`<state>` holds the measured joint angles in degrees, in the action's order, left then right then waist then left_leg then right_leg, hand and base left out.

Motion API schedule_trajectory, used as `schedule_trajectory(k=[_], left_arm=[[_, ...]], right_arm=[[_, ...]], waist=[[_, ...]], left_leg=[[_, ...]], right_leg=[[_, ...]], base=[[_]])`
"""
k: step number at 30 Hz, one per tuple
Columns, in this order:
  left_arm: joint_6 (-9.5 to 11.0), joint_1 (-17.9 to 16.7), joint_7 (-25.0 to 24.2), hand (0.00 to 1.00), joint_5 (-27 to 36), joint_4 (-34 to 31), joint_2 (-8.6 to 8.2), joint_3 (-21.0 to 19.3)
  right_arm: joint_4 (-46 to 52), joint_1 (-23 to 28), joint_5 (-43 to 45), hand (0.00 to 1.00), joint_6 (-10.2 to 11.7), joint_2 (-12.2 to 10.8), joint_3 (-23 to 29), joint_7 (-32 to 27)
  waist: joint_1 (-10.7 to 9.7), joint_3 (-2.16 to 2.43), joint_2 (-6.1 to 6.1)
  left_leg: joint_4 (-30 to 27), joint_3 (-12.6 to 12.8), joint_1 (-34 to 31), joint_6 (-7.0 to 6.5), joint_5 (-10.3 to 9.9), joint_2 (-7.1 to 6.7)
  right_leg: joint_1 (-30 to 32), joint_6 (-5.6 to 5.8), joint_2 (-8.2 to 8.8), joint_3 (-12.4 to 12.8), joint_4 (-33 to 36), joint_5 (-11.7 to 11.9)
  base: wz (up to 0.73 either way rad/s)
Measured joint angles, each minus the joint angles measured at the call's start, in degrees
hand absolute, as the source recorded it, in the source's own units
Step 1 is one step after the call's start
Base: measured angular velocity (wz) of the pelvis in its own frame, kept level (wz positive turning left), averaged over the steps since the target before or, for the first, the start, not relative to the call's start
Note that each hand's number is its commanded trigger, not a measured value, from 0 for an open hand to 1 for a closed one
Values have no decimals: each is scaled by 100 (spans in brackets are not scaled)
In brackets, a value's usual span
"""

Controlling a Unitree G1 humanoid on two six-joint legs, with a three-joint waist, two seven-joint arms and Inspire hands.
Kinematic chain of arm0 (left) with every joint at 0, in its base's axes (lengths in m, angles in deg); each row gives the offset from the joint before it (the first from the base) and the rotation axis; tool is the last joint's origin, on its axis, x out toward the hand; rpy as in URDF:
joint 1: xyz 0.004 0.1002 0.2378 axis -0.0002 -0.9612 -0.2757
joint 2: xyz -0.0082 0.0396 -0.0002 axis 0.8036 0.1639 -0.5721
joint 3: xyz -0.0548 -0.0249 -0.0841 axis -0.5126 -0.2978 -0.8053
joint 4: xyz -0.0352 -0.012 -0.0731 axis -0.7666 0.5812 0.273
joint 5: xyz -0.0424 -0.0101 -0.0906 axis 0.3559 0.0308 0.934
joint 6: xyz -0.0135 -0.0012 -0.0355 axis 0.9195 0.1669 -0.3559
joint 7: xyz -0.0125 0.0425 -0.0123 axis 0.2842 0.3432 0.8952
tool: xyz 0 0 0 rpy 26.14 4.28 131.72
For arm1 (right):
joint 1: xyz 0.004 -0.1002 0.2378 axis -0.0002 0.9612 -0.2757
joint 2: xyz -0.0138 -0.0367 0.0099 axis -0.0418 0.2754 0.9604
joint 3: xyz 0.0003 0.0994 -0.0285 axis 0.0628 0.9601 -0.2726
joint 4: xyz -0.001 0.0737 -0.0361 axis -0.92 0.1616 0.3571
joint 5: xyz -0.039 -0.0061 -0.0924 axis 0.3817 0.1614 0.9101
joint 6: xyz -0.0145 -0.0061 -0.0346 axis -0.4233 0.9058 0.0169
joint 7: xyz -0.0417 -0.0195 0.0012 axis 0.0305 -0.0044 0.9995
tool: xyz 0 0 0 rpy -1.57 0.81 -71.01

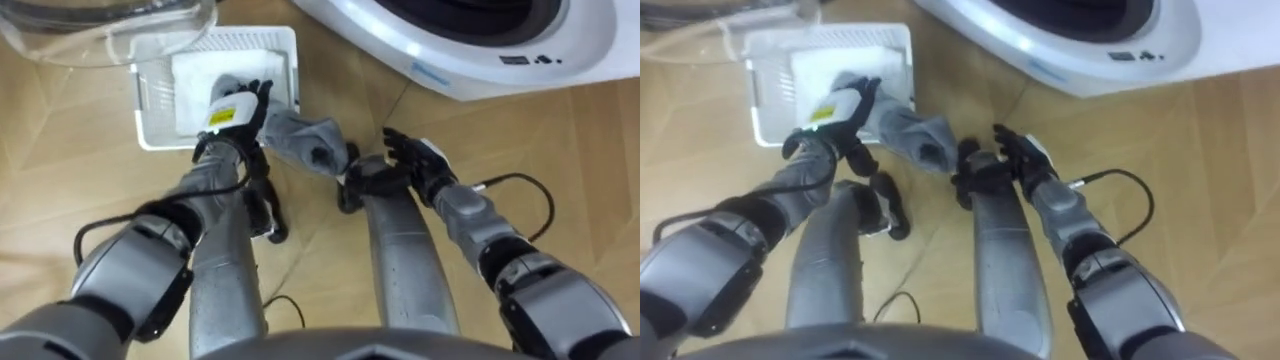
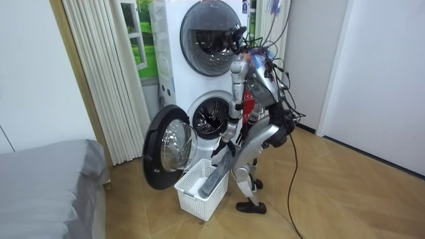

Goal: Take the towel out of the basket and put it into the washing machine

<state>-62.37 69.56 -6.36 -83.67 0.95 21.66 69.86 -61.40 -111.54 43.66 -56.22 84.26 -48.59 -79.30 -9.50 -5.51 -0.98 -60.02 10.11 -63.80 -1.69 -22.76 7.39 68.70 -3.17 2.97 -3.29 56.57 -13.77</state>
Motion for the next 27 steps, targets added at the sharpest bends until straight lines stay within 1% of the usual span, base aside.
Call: schedule_trajectory(k=[2,3,5,8,11,13,15,16,17,18,19,21,23,25,27], left_arm=[[81,51,30,0,2,1,62,71],[84,51,30,0,4,2,81,114],[102,59,63,0,3,1,99,274],[146,145,98,0,9,-3,117,433],[176,186,98,0,9,-3,116,485],[191,227,99,0,10,-3,126,555],[198,244,103,0,14,-3,133,623],[208,248,103,13,15,-3,134,732],[226,247,103,65,16,-3,134,823],[231,249,103,100,21,-4,134,866],[242,247,90,100,56,-3,122,926],[258,252,25,100,86,-3,103,974],[263,279,-177,100,93,-3,93,1000],[265,288,-301,100,193,-3,87,1000],[264,309,-420,100,209,-3,89,999]], right_arm=[[167,-2,10,0,63,-50,-22,24],[192,1,10,0,68,-76,-32,30],[330,33,8,0,87,-127,-123,38],[453,31,9,0,106,-155,-229,39],[541,7,8,0,160,-182,-239,22],[557,-6,1,0,229,-186,-252,26],[545,-61,-2,0,235,-183,-291,20],[530,-88,-2,0,235,-183,-301,16],[530,-92,-3,0,242,-183,-314,11],[530,-96,-9,0,253,-183,-333,5],[520,-104,-20,0,292,-184,-349,-7],[488,-118,-213,0,299,-181,-404,8],[396,-176,-425,0,296,-181,-472,63],[357,-200,-509,0,296,-181,-470,129],[337,-199,-769,0,294,-181,-471,166]], waist=[[-131,1,-22],[-154,1,-28],[-303,3,-37],[-336,12,-52],[-419,13,-53],[-438,14,-56],[-446,15,-58],[-456,16,-61],[-456,19,-65],[-456,19,-66],[-458,18,-68],[-461,17,-68],[-470,15,-72],[-469,12,-78],[-462,12,-85]], left_leg=[[-245,-52,-241,6,-68,87],[-306,-72,-270,15,-97,103],[-465,-105,-349,23,-166,131],[-592,-130,-519,18,-201,193],[-737,-147,-698,23,-240,195],[-818,-150,-799,17,-260,198],[-882,-153,-860,17,-284,203],[-889,-152,-877,16,-285,194],[-889,-152,-893,16,-284,196],[-891,-153,-904,16,-285,199],[-894,-163,-922,20,-286,201],[-895,-189,-946,28,-291,204],[-906,-230,-973,42,-300,204],[-908,-242,-986,52,-309,204],[-903,-239,-1007,59,-314,206]], right_leg=[[206,-36,-20,-34,165,-21],[231,-51,-26,-53,208,-30],[283,-90,-4,-123,342,-90],[437,-115,-18,-156,419,-91],[609,-122,-14,-160,556,-109],[711,-131,-15,-166,640,-129],[778,-137,-6,-165,706,-148],[798,-139,0,-165,728,-160],[816,-140,-2,-164,730,-162],[829,-141,-7,-164,730,-162],[847,-142,-13,-161,729,-162],[856,-145,-14,-173,723,-167],[856,-146,-18,-202,721,-187],[863,-140,-19,-202,722,-210],[879,-137,-27,-201,718,-213]], base=[[-8],[-10],[-2],[-6],[0],[0],[0],[4],[3],[0],[0],[0],[3],[0],[0]])
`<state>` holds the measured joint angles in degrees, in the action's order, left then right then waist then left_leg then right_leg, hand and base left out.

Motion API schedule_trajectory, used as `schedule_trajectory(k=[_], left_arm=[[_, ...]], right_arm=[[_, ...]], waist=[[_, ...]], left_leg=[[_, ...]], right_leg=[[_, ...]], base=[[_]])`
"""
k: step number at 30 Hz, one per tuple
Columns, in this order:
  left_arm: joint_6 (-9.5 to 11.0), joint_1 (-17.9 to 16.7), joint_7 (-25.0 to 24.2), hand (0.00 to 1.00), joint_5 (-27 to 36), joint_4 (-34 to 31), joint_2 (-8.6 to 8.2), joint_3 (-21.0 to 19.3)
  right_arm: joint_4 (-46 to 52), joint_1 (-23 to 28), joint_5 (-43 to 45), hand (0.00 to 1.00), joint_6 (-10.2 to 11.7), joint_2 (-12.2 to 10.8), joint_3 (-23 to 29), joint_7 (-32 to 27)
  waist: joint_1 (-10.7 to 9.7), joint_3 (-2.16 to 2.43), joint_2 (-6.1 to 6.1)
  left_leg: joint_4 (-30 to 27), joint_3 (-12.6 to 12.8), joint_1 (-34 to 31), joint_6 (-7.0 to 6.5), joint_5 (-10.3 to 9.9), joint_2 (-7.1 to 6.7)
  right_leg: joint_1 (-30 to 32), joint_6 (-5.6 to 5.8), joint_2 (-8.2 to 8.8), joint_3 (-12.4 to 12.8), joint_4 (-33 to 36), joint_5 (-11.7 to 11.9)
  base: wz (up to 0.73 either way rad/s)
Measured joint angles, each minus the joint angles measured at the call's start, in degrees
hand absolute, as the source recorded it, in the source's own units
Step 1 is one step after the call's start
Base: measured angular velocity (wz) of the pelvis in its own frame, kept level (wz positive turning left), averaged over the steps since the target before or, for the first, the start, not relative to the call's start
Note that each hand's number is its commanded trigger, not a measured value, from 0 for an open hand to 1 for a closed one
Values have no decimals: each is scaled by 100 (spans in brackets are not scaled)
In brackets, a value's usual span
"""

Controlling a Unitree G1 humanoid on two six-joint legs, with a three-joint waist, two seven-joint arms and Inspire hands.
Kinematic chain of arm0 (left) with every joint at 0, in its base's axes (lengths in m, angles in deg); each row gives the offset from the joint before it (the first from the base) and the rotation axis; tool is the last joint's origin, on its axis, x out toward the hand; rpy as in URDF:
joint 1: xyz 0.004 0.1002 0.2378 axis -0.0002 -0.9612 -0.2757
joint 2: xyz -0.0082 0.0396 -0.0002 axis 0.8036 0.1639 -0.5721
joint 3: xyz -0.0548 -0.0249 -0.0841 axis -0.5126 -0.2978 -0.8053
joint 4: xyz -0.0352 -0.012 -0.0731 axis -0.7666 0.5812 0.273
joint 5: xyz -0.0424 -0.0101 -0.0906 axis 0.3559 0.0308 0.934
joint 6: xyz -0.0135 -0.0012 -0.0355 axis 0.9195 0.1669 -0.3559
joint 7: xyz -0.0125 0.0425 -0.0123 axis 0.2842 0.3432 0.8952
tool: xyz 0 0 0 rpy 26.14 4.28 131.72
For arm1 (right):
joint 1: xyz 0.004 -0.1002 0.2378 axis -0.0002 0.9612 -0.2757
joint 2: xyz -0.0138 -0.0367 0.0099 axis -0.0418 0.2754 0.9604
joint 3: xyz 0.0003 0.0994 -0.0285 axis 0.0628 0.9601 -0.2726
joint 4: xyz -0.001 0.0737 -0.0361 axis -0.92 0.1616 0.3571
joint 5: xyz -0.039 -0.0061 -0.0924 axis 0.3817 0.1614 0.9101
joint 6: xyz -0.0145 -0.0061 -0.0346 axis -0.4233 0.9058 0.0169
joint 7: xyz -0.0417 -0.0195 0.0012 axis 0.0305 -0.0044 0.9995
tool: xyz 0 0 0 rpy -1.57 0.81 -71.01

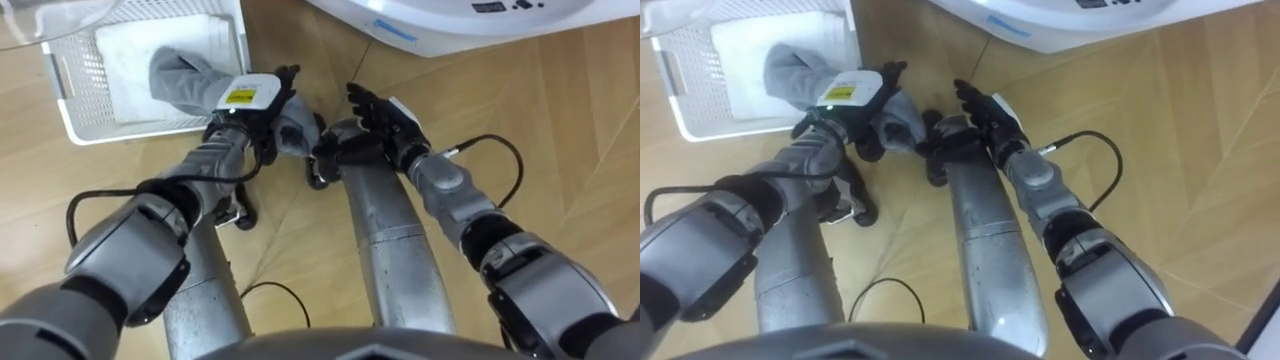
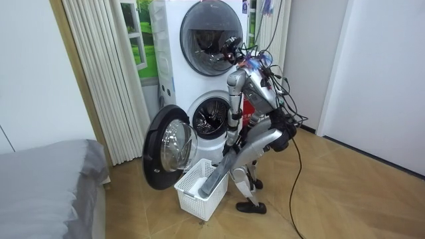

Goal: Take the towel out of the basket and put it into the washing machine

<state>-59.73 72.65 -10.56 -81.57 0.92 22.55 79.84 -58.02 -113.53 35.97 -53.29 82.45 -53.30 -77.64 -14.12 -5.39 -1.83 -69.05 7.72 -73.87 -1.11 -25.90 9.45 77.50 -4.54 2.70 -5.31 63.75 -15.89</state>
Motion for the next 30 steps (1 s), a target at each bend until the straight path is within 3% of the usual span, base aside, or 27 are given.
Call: schedule_trajectory(k=[10,15,22,30], left_arm=[[0,143,-574,100,91,1,222,125],[2,55,-776,100,88,0,221,166],[65,-208,-890,100,73,11,153,335],[140,-359,-781,100,72,27,124,164]], right_arm=[[-285,-142,-302,0,-3,-18,7,104],[-346,-130,-283,0,-7,-20,-5,131],[-563,119,-401,0,-14,-29,-112,135],[-601,447,-346,0,-134,45,-86,179]], waist=[[22,13,-44],[54,17,-70],[71,22,-86],[464,27,-68]], left_leg=[[97,15,-33,-18,-4,-1],[253,54,120,-11,-7,-24],[704,121,887,18,5,-42],[1147,140,1744,46,31,-69]], right_leg=[[58,-9,4,-11,-104,-2],[-54,-2,-25,37,-235,1],[-798,34,-63,62,-654,8],[-1662,75,-78,24,-1106,27]], base=[[0],[-6],[-2],[0]])
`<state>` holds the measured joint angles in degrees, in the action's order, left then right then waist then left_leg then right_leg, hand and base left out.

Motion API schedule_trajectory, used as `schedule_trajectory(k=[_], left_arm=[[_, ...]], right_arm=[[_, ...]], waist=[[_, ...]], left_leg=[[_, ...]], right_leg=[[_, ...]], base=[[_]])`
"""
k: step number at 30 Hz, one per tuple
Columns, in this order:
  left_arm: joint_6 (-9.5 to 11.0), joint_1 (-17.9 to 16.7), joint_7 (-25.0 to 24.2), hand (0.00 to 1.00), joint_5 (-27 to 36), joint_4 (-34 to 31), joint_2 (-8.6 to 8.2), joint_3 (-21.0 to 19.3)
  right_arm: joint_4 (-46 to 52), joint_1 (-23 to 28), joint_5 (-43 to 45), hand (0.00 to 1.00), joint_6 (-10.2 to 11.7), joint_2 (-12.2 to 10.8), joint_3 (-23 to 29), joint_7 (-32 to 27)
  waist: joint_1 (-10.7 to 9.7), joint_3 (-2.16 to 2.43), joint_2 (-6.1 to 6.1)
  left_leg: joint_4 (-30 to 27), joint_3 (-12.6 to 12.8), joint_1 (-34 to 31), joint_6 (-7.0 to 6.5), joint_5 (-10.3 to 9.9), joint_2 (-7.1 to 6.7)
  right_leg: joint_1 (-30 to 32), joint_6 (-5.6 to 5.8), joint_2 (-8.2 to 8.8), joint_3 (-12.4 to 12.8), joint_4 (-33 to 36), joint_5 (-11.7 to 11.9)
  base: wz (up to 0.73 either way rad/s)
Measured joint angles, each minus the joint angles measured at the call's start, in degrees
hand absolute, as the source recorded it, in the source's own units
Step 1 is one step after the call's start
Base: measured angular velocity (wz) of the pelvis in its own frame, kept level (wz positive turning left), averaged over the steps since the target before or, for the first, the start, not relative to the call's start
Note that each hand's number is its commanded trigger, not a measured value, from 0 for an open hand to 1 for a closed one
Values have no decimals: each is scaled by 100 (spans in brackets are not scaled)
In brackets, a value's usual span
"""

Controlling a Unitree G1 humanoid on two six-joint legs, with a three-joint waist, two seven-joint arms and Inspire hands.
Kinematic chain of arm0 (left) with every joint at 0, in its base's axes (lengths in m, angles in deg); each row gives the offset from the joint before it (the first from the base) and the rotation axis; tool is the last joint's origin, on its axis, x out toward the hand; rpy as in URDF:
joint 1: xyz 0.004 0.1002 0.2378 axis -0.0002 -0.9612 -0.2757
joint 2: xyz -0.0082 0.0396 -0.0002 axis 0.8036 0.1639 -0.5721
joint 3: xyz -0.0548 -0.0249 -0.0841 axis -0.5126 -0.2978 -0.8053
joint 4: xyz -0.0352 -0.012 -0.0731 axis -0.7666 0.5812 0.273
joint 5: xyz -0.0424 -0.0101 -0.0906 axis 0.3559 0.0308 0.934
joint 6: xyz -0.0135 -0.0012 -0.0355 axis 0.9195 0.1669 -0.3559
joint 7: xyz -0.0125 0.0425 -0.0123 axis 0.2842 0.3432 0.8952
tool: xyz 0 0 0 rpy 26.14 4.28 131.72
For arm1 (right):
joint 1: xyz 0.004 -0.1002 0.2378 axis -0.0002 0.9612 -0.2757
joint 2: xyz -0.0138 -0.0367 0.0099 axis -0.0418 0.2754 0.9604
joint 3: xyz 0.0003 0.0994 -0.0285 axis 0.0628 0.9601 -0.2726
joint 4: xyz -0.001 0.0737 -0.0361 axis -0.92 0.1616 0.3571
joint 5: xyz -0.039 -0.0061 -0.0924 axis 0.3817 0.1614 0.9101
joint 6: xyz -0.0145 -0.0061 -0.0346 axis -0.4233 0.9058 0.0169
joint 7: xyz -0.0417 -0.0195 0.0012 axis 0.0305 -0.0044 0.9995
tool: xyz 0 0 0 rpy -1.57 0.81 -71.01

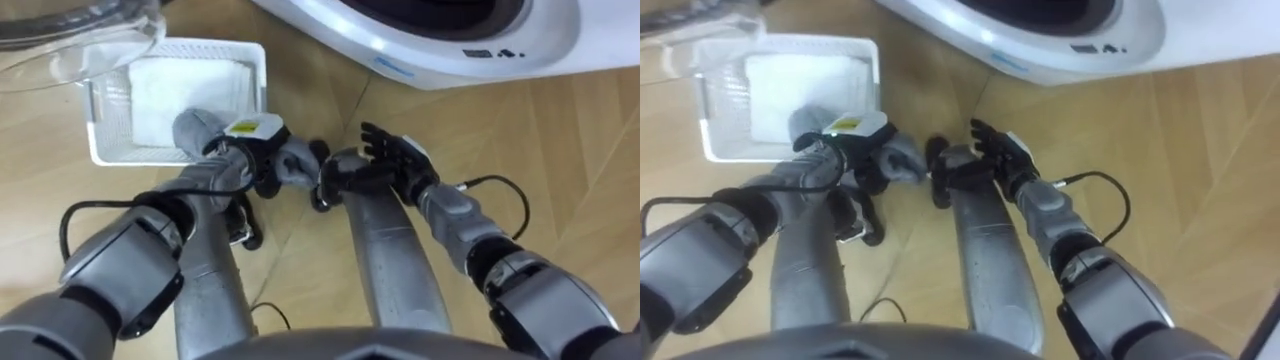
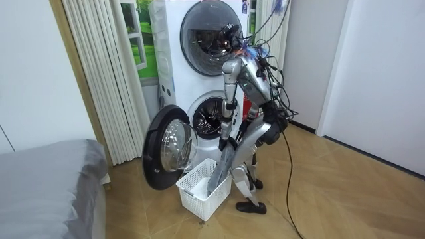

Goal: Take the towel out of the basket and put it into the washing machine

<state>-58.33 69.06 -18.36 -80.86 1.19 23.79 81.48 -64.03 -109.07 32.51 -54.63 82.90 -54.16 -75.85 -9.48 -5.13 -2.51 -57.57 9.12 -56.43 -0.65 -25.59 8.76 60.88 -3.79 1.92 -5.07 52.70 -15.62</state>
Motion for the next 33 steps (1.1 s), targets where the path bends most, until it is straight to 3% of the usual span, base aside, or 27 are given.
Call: schedule_trajectory(k=[6,12,15,18,21,24,26,29,33], left_arm=[[59,-147,538,100,-129,-54,22,-316],[126,-222,1116,100,-46,-663,147,-916],[190,-240,1292,100,371,-963,159,-996],[203,-440,1178,100,1331,-1486,155,-974],[210,-560,707,100,2591,-2102,104,-944],[247,-729,34,100,4015,-2397,42,-928],[244,-923,-695,100,5132,-2541,-22,-847],[184,-1149,-1577,100,6331,-2556,-65,-722],[-23,-1292,-2436,100,7194,-2579,-101,-664]], right_arm=[[-280,37,41,0,6,158,142,86],[-308,39,1,0,4,240,233,195],[-309,31,43,0,-3,295,264,316],[-288,98,35,0,-19,332,269,382],[-252,97,156,0,-109,334,283,418],[27,183,448,0,-128,350,318,480],[142,235,555,0,-128,339,336,587],[144,280,705,0,-202,255,332,598],[146,326,739,0,-283,224,337,604]], waist=[[211,1,138],[216,5,193],[233,1,208],[288,10,242],[393,26,263],[485,70,259],[522,108,268],[521,161,231],[510,202,171]], left_leg=[[542,112,801,-53,115,-74],[1024,138,1342,-92,265,-264],[1237,147,1495,-129,371,-354],[1398,155,1655,-138,416,-360],[1440,153,1660,-142,440,-372],[1496,147,1685,-146,491,-445],[1544,138,1765,-142,540,-447],[1649,107,1970,-134,553,-455],[1750,97,2113,-132,602,-444]], right_leg=[[-784,111,5,24,-514,100],[-1286,169,141,-25,-836,132],[-1436,198,225,-40,-928,154],[-1585,218,288,-76,-1076,167],[-1603,217,312,-108,-1117,184],[-1613,219,348,-115,-1116,185],[-1699,217,359,-146,-1204,217],[-1918,214,354,-160,-1276,227],[-2102,210,324,-202,-1450,321]], base=[[-1],[7],[15],[5],[1],[5],[5],[1],[0]])
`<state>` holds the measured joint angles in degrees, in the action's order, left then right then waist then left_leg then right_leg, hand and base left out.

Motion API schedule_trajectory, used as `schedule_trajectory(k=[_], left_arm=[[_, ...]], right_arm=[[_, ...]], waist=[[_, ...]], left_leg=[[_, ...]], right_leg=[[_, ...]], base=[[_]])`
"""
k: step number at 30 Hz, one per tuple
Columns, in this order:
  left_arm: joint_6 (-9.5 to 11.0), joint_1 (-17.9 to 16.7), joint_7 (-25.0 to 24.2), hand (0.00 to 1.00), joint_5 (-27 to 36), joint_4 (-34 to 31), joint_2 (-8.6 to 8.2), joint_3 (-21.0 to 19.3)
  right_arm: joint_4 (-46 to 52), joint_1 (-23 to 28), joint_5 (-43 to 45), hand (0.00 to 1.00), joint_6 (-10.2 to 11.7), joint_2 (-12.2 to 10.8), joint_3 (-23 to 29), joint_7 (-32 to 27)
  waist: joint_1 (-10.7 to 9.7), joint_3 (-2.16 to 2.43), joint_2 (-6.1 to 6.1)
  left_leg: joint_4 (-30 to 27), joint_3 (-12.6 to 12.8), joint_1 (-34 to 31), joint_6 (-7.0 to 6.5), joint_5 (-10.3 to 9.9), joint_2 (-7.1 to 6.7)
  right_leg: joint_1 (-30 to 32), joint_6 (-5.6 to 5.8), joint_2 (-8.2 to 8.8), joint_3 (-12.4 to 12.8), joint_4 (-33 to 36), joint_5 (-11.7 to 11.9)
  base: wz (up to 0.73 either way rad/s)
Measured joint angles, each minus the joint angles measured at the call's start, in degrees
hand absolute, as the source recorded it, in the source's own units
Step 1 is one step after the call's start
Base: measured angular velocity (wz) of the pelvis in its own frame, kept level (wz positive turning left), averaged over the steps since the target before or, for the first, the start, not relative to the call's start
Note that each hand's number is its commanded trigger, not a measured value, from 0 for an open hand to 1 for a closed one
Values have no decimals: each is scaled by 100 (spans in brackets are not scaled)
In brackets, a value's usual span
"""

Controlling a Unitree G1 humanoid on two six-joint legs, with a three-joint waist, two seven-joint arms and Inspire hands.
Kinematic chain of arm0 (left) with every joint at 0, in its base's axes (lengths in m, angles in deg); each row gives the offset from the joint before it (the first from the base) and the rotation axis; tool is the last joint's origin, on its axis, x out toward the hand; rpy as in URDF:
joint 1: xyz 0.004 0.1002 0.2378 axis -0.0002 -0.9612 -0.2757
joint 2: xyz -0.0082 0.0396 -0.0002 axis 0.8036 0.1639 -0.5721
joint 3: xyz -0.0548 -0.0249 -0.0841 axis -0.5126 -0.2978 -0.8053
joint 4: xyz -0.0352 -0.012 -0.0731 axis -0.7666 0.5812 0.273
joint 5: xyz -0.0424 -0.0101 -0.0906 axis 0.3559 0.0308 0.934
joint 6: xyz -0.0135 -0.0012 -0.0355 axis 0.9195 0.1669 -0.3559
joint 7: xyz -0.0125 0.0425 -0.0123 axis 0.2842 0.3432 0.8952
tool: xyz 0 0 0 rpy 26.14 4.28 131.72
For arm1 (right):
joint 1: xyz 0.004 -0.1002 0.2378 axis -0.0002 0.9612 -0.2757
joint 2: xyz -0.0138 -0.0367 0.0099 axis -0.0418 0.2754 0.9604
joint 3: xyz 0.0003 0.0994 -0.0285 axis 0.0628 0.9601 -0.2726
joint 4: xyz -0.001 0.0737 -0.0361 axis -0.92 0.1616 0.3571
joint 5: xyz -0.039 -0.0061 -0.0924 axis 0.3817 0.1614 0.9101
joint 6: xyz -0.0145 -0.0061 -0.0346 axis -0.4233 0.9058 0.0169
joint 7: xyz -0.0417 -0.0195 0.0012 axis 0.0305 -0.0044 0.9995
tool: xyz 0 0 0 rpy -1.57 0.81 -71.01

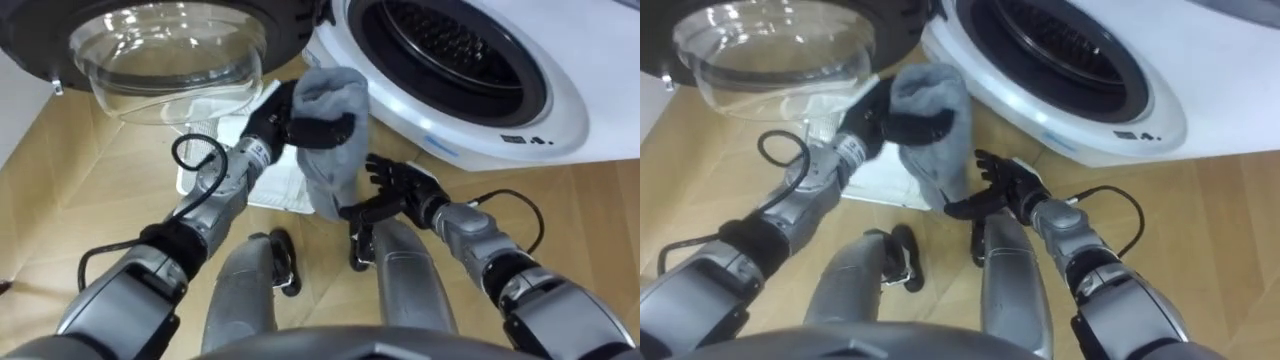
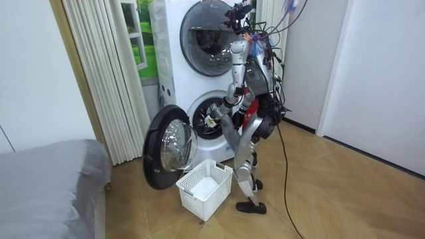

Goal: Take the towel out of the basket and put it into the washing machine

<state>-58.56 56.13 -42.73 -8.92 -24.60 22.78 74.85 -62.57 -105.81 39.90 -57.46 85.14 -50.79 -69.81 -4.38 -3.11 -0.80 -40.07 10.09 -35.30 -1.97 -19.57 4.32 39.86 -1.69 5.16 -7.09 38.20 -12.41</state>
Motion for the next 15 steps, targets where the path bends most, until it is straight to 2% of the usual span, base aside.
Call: schedule_trajectory(k=[1,5,12,13,14,15], left_arm=[[-72,-28,-270,100,165,0,-20,1],[-344,-26,-816,100,709,-1,-61,11],[-647,-26,-1063,100,972,-26,-56,-57],[-713,-28,-1081,100,1110,-28,-51,-47],[-782,-32,-1086,100,1254,-33,-52,-44],[-807,-36,-1087,100,1316,-43,-52,-41]], right_arm=[[4,2,-3,0,-61,-32,34,29],[17,9,9,0,-92,-45,212,157],[18,39,140,0,-98,-55,281,279],[18,39,208,11,-107,-63,313,295],[18,37,214,100,-143,-66,328,298],[18,35,214,100,-164,-66,336,297]], waist=[[-1,25,-34],[-18,29,-37],[5,70,31],[1,75,40],[0,80,47],[0,82,51]], left_leg=[[50,-15,11,-2,39,4],[73,-133,-2,-16,94,9],[77,-193,-2,-34,121,26],[80,-188,6,-35,121,22],[83,-189,10,-36,122,16],[82,-190,10,-36,122,16]], right_leg=[[-29,-3,-21,-10,-93,67],[-139,3,-45,-130,-265,199],[-215,25,-69,-180,-362,262],[-215,27,-70,-171,-358,263],[-215,28,-73,-163,-357,263],[-215,27,-75,-162,-357,263]], base=[[0],[6],[3],[-4],[-3],[0]])
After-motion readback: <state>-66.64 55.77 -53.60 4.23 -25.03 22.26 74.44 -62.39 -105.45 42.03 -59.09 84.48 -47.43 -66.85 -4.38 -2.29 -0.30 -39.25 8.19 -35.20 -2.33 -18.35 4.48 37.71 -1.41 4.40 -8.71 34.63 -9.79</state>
